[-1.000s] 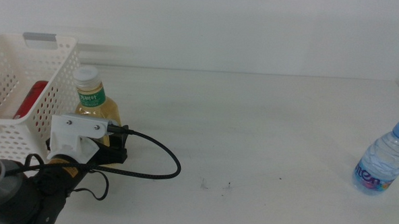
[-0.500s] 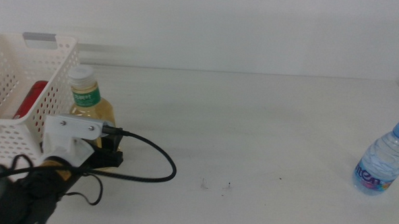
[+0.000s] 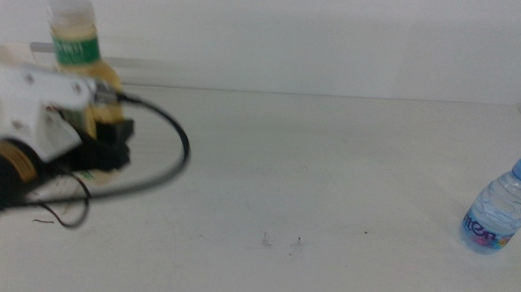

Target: Use arms to grab the bottles and put them into the dustbin to the left of the table.

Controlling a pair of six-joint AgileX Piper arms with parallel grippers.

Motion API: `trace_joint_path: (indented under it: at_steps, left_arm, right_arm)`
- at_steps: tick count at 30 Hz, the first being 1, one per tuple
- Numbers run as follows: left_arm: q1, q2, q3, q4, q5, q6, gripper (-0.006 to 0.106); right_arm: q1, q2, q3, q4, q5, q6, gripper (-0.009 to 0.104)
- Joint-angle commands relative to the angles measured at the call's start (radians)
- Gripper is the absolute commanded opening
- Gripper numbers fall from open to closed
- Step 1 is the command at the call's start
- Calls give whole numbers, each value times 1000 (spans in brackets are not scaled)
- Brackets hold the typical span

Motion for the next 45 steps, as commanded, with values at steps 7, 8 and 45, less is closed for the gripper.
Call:
trace_joint_path:
  at_steps: [7,8,45]
  left_arm:
    - [1,-115,-314,46,491,-86,3]
    - [1,-115,-348,23,544,-64,3]
    - [403,565,-1296,-460,1429,693,3]
  right_arm:
    - [-7,-5,3,-7,-8,-4,85]
    - [-7,-5,3,-7,-8,-4,85]
    - [-7,-5,3,-7,-8,-4,85]
